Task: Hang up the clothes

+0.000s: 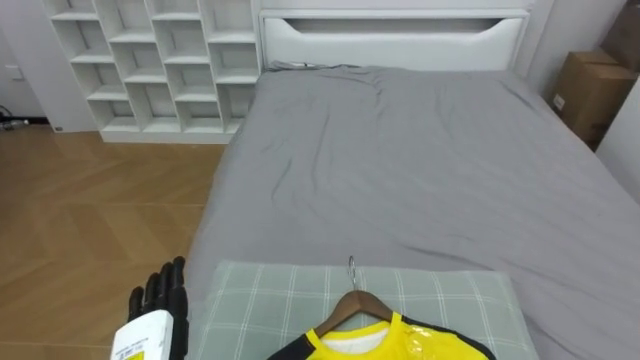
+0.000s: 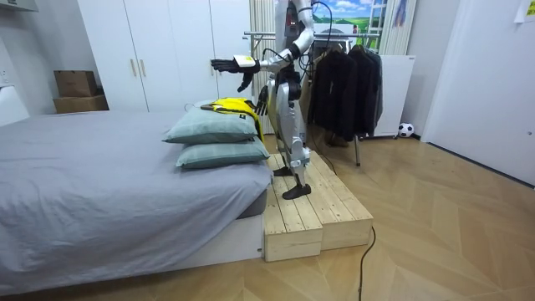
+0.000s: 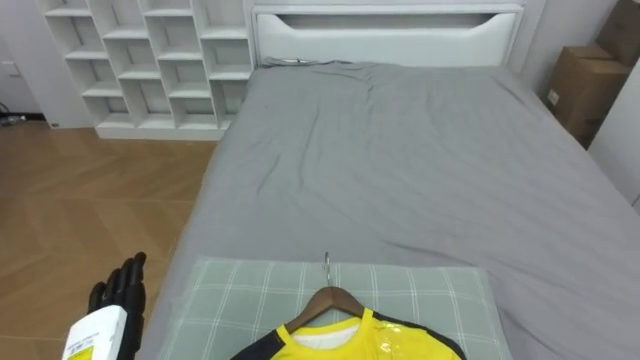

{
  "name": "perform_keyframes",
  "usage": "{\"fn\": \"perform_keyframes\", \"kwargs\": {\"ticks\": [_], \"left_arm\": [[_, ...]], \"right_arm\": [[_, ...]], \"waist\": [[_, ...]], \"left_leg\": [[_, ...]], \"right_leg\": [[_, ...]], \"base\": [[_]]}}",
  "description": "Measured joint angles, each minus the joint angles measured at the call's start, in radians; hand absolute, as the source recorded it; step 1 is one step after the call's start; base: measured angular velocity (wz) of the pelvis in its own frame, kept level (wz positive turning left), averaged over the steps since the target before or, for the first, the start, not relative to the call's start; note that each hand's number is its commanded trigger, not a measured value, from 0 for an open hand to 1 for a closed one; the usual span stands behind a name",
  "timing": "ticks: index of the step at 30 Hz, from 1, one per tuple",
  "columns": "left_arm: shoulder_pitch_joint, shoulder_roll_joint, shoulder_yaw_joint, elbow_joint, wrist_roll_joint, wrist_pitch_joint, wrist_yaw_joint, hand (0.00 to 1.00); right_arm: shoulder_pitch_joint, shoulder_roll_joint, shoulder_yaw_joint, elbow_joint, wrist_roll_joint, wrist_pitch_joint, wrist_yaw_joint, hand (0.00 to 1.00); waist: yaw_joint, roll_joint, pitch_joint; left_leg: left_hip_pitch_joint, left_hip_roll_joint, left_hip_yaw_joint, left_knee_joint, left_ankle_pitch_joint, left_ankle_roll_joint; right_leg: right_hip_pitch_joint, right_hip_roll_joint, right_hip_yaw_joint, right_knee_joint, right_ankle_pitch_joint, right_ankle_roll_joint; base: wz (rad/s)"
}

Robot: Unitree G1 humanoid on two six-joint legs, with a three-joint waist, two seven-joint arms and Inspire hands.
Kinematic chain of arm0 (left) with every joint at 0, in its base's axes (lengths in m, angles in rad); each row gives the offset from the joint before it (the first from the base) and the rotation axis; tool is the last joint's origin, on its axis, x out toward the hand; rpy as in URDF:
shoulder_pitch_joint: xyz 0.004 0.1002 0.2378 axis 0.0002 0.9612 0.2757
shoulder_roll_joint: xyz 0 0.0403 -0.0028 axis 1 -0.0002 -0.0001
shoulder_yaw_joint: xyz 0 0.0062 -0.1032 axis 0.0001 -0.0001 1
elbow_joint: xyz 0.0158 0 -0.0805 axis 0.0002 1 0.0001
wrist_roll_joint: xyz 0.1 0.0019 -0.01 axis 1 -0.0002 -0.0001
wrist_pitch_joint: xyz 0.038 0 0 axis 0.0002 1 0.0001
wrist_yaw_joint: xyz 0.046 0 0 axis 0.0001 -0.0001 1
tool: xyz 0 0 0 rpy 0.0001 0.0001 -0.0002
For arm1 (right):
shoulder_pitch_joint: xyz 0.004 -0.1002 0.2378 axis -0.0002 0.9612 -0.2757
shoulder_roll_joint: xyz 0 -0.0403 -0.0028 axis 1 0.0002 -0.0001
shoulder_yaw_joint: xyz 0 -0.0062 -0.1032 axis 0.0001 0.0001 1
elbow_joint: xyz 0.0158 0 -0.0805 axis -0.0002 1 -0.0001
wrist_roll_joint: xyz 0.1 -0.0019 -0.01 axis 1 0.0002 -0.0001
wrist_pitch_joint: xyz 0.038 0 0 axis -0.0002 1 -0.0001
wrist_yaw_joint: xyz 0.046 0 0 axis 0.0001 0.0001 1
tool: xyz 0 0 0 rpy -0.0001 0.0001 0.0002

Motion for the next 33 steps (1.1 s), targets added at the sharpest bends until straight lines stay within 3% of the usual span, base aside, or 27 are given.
{"fn": "perform_keyframes", "kwargs": {"ticks": [15, 33], "left_arm": [[-0.002, 0.001, -0.001, 0.004, 0.075, 0.000, 0.000, 0.00], [-0.067, 0.000, 0.000, 0.042, 0.111, 0.001, 0.000, 0.00]], "right_arm": [[-0.004, 0.003, 0.000, 0.000, -0.005, -0.002, -0.001, 0.00], [-0.010, 0.006, 0.002, 0.000, -0.005, -0.002, 0.002, 0.00]], "waist": [[-0.024, -0.001, 0.0008], [-0.028, -0.016, 0.0054]], "left_leg": [[0.006, 0.000, 0.002, -0.002, 0.000, 0.000], [0.002, 0.000, 0.022, -0.008, 0.000, 0.000]], "right_leg": [[0.000, 0.000, 0.003, 0.001, 0.000, 0.000], [-0.017, 0.000, 0.023, 0.001, 0.000, 0.000]], "base": [[0.00], [-0.03]]}}
